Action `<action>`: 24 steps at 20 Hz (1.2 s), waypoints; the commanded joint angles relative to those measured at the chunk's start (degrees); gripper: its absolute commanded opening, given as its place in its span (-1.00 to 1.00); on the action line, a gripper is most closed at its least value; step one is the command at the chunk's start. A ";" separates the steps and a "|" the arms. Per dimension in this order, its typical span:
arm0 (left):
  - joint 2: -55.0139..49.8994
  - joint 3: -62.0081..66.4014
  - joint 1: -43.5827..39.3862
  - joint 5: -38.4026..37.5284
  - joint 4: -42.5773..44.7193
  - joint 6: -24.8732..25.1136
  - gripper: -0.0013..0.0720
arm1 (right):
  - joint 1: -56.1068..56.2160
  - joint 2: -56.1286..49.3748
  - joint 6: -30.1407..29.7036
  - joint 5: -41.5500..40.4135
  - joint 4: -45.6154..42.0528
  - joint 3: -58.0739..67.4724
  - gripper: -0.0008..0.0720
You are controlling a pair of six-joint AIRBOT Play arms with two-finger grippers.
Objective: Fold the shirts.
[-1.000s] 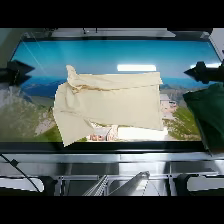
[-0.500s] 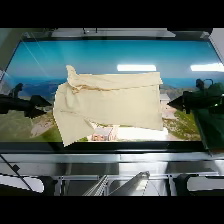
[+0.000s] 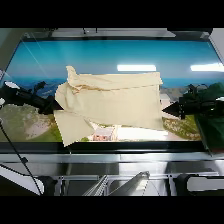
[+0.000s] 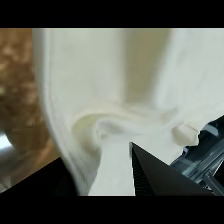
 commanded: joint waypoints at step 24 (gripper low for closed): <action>-0.59 0.61 2.60 -3.28 -5.33 6.34 -0.89 | 7.93 -3.04 10.84 -10.40 -16.22 -4.81 -0.09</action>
